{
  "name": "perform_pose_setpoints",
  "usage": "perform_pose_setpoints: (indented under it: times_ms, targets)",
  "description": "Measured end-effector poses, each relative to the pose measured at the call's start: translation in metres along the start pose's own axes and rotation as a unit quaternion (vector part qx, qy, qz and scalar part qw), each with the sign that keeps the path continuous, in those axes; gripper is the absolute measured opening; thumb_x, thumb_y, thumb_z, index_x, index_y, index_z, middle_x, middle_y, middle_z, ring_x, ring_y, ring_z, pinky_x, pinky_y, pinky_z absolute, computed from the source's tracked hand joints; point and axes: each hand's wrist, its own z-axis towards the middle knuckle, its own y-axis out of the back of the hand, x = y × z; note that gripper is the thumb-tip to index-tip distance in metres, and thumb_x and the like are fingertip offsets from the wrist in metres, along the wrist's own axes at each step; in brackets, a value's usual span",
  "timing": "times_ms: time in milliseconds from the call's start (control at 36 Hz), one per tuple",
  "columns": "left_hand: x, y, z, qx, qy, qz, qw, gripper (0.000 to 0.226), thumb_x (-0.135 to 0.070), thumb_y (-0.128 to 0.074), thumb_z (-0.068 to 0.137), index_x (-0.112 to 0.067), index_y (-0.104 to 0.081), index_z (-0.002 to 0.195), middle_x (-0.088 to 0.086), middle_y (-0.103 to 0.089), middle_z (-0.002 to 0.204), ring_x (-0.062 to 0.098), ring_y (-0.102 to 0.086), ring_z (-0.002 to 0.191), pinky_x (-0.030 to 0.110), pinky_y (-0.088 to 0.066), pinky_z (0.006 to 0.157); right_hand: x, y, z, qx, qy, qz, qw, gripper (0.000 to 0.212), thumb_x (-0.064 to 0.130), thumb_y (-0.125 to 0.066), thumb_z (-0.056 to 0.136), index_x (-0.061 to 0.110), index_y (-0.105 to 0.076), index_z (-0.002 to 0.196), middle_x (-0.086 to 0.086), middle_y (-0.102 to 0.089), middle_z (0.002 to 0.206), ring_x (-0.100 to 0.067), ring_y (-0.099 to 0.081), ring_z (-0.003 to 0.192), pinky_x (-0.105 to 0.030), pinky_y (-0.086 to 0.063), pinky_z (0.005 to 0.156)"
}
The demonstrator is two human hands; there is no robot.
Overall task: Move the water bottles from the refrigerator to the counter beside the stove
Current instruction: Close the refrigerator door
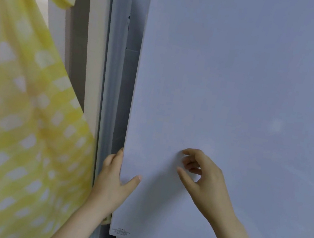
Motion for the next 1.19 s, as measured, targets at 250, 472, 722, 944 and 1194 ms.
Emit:
perform_pose_setpoints:
  times_ms: [250, 472, 722, 944, 1194]
  targets:
    - [0.017, -0.015, 0.061, 0.019, -0.004, 0.001, 1.000, 0.071, -0.037, -0.069, 0.081, -0.034, -0.032, 0.142, -0.007, -0.038, 0.124, 0.010, -0.052, 0.112, 0.032, -0.044, 0.102, -0.019, -0.020, 0.037, -0.032, -0.015, -0.018, 0.999, 0.030, 0.018, -0.068, 0.084, 0.028, -0.059, 0.111, 0.018, -0.060, 0.093, -0.005, -0.060, 0.089, -0.029, -0.052, 0.082]
    - [0.028, -0.026, 0.096, 0.039, -0.004, 0.007, 0.999, 0.073, -0.038, -0.069, 0.081, -0.034, -0.030, 0.143, -0.011, -0.036, 0.123, 0.010, -0.051, 0.111, 0.028, -0.043, 0.098, -0.033, -0.030, 0.059, -0.055, -0.026, -0.024, 0.998, 0.028, 0.016, -0.068, 0.083, 0.027, -0.060, 0.108, 0.016, -0.061, 0.090, -0.006, -0.061, 0.086, -0.030, -0.053, 0.080]
    - [0.037, -0.036, 0.116, 0.050, -0.015, 0.013, 0.999, 0.078, -0.039, -0.069, 0.079, -0.030, -0.028, 0.144, -0.009, -0.037, 0.127, 0.012, -0.051, 0.115, 0.037, -0.045, 0.102, -0.042, -0.036, 0.071, -0.076, -0.030, -0.037, 0.996, 0.029, 0.014, -0.068, 0.082, 0.027, -0.061, 0.106, 0.015, -0.062, 0.087, -0.006, -0.061, 0.084, -0.023, -0.051, 0.077]
    - [0.040, -0.036, 0.118, 0.067, -0.014, 0.036, 0.997, 0.091, -0.042, -0.069, 0.080, -0.028, -0.014, 0.150, -0.006, -0.031, 0.140, 0.014, -0.045, 0.123, 0.030, -0.040, 0.104, -0.045, -0.040, 0.072, -0.084, -0.033, -0.039, 0.995, 0.032, 0.016, -0.070, 0.081, 0.030, -0.058, 0.107, 0.016, -0.060, 0.089, -0.005, -0.060, 0.086, -0.016, -0.047, 0.076]
    - [0.029, -0.032, 0.103, 0.063, 0.001, 0.023, 0.998, 0.089, -0.037, -0.069, 0.081, -0.021, -0.017, 0.151, -0.003, -0.024, 0.149, 0.013, -0.039, 0.130, 0.027, -0.034, 0.106, -0.037, -0.038, 0.071, -0.053, -0.058, -0.010, 0.997, 0.034, 0.019, -0.068, 0.082, 0.030, -0.053, 0.111, 0.016, -0.058, 0.094, -0.001, -0.056, 0.089, -0.015, -0.046, 0.080]
